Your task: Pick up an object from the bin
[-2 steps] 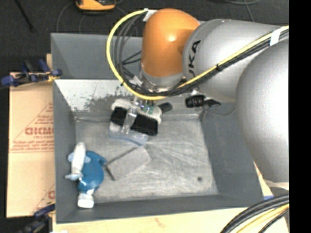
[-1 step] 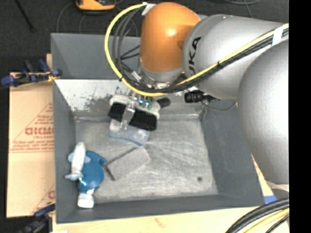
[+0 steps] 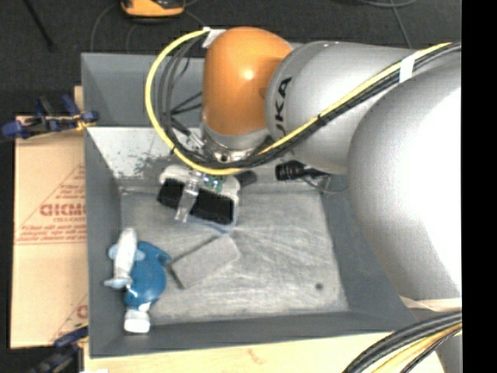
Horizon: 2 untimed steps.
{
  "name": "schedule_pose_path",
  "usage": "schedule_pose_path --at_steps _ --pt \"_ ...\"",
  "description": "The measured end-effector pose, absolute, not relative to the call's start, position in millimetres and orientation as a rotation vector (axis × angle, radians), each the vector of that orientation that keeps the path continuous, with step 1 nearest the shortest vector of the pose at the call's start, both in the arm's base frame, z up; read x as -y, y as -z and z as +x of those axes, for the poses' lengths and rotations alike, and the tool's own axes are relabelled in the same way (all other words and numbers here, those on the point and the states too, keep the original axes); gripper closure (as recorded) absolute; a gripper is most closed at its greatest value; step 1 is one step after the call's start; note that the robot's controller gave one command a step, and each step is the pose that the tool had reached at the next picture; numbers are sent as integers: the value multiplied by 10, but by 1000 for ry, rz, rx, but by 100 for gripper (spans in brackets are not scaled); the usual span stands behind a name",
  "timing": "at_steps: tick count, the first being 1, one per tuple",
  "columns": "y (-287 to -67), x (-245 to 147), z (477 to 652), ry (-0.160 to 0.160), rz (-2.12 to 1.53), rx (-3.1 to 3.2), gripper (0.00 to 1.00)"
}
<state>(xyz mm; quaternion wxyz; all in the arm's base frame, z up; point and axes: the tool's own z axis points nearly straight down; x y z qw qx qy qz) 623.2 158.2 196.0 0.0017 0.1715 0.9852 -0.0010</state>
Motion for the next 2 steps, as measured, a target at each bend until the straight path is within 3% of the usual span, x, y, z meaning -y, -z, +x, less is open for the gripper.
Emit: schedule_pose_path --at_steps 1,2 --pt "-1813 -1807 6256 2 537 -3097 100" --pt "-2384 -1627 6109 7 365 -3125 100"
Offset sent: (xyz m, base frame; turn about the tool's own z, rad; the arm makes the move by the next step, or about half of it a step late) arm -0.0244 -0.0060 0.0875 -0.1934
